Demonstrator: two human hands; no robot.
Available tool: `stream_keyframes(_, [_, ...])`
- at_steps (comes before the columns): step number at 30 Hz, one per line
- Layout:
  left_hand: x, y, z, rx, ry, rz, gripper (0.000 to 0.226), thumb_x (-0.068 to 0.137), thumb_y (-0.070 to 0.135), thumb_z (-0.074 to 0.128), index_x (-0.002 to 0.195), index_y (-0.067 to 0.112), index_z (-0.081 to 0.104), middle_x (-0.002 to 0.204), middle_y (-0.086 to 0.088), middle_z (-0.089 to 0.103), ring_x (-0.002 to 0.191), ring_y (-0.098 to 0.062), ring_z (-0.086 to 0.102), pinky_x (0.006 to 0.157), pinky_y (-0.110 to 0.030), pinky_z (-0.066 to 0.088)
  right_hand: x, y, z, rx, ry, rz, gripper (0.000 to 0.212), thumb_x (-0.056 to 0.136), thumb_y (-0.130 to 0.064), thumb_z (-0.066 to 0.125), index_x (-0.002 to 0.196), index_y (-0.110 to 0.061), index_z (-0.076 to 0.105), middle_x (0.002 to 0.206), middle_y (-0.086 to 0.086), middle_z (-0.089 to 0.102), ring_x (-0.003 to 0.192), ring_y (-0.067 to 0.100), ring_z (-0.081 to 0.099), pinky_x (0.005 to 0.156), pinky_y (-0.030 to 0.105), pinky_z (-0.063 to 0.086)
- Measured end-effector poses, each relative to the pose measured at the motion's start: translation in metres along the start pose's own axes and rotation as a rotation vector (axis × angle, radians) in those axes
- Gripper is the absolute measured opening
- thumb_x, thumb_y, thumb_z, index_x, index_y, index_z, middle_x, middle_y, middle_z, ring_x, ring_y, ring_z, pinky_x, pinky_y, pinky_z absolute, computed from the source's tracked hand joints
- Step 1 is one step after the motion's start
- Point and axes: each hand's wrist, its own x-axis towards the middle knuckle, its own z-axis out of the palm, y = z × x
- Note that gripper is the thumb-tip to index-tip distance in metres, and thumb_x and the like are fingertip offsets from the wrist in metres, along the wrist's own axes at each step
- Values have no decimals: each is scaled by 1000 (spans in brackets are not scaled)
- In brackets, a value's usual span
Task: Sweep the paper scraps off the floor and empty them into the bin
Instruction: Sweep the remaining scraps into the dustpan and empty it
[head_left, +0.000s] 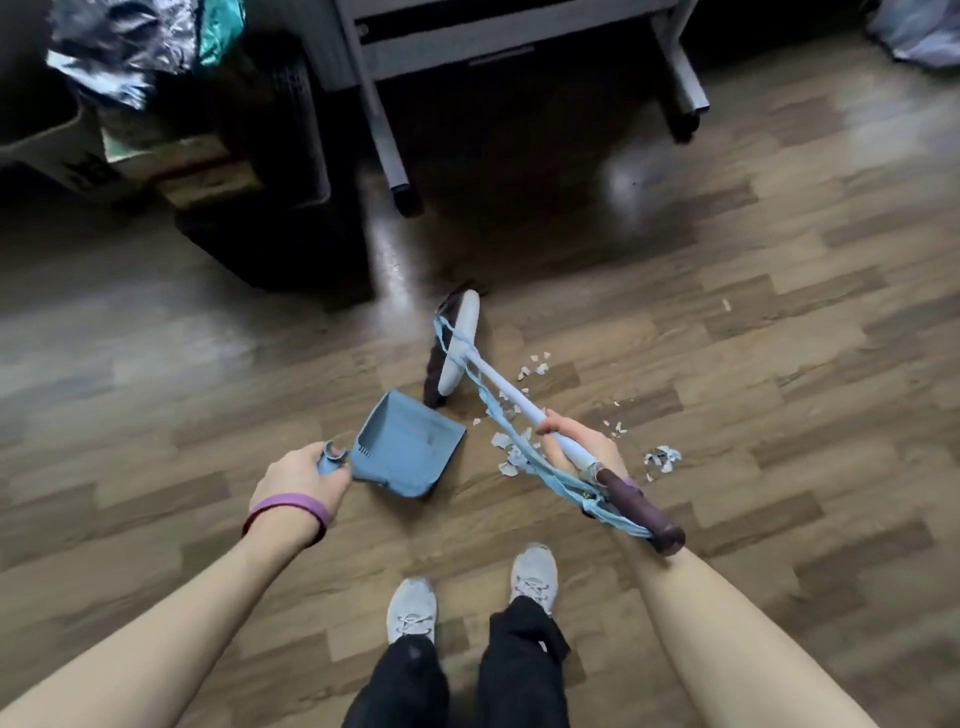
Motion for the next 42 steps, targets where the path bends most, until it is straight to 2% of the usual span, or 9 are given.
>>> stream_keyframes(10, [-84, 55, 63, 59, 91, -62, 17, 81, 36, 58, 90, 24, 67, 95, -11, 69, 91, -36, 62, 76, -33, 47, -76, 124, -69, -215, 4, -30, 13, 83, -38, 51, 95, -44, 50, 80, -10, 63, 82, 28, 66, 72, 33, 53])
stream_keyframes(16, [-149, 108, 105, 146, 129, -14, 18, 79, 37, 55, 83, 23, 65, 92, -13, 70, 88, -35, 63, 72, -32, 47, -153, 221, -150, -216, 59, 52, 22, 81, -35, 59, 98, -46, 49, 123, -29, 60, 95, 20, 68, 76, 27, 50])
stream_keyframes(19, [-168, 129, 115, 182, 129, 13, 20, 79, 39, 54, 83, 22, 64, 92, -13, 69, 86, -35, 62, 72, -33, 48, -192, 259, -183, -197, 98, 118, 27, 82, -28, 61, 91, -50, 48, 107, -26, 66, 86, 17, 68, 75, 28, 50])
stream_keyframes(22, [-184, 142, 121, 188, 142, 43, 20, 80, 38, 55, 86, 22, 65, 96, -15, 69, 89, -36, 63, 72, -33, 47, -220, 286, -197, -147, 142, 135, 36, 82, -20, 64, 79, -53, 49, 76, -33, 62, 64, -5, 60, 67, 17, 45])
stream_keyframes(26, [-200, 145, 127, 173, 139, 80, 19, 81, 37, 57, 87, 22, 66, 97, -15, 69, 89, -36, 62, 72, -33, 46, -226, 288, -196, 187, 284, 145, 48, 86, 0, 58, 71, -45, 67, 72, -8, 64, 62, -4, 61, 55, 1, 41])
stream_keyframes(28, [-205, 141, 126, 168, 149, 85, 19, 82, 37, 56, 84, 21, 65, 94, -14, 69, 86, -36, 62, 74, -33, 48, -218, 277, -196, 371, 312, 86, 53, 89, 13, 47, 84, -32, 74, 65, -7, 61, 52, -2, 53, 49, 7, 41])
stream_keyframes(31, [-207, 126, 115, 182, 183, 79, 19, 82, 37, 53, 80, 21, 63, 90, -13, 68, 83, -36, 61, 73, -33, 49, -201, 252, -186, 542, 445, 49, 47, 83, 16, 49, 77, -23, 75, 51, -8, 58, 43, 2, 44, 43, 12, 36])
stream_keyframes(37, [-194, 83, 78, 189, 186, 66, 18, 80, 38, 55, 83, 24, 65, 94, -12, 69, 87, -36, 61, 70, -32, 44, -191, 171, -140, 575, 409, -35, 35, 77, -3, 55, 66, -31, 74, 61, 8, 59, 45, 13, 49, 44, 18, 39])
stream_keyframes(42, [-174, 35, 49, 143, 170, 7, 19, 81, 37, 55, 83, 21, 65, 93, -13, 68, 76, -31, 51, 69, -30, 42, -165, 106, -84, 447, 314, -55, 48, 79, 0, 56, 62, -42, 71, 61, -12, 67, 51, 1, 54, 52, 13, 42])
